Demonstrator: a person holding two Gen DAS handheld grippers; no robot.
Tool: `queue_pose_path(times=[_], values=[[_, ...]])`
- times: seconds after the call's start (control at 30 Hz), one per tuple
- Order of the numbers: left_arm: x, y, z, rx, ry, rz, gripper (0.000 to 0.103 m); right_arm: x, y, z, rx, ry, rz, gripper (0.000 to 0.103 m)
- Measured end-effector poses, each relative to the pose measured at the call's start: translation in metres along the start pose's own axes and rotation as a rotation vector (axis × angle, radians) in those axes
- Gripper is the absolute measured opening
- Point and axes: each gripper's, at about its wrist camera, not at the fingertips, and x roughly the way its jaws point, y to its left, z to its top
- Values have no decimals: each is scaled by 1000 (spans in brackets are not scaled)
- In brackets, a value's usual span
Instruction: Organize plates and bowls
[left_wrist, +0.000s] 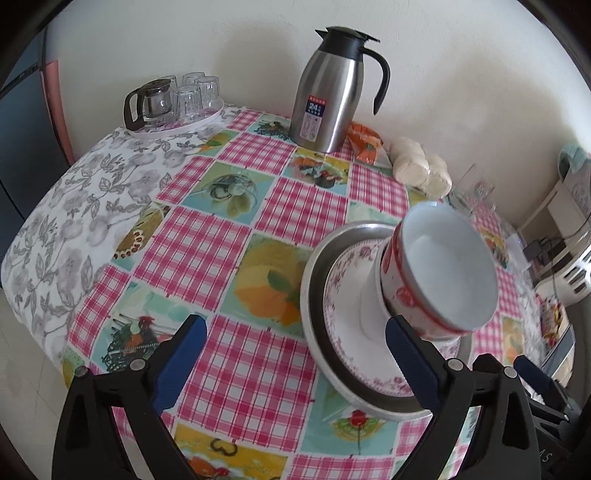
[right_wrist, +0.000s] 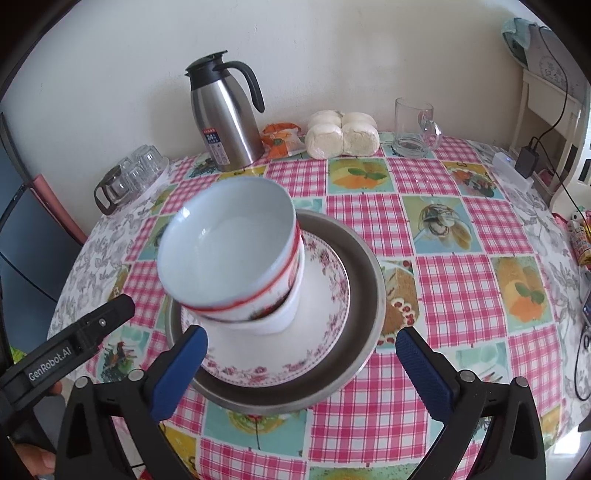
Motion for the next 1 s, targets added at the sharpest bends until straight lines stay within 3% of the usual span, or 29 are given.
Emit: queue_pose_path(times=[0.27,0.6,1.0], values=[[-6,-9,-15,69,0,67,98,5,-9,-17,20,30,-16,103],[-2,-20,-37,133,49,67,98,8,-22,-31,55,61,-30,103],[-3,-16,-46,115,57,78,98,7,-26,-35,56,66,-47,103]])
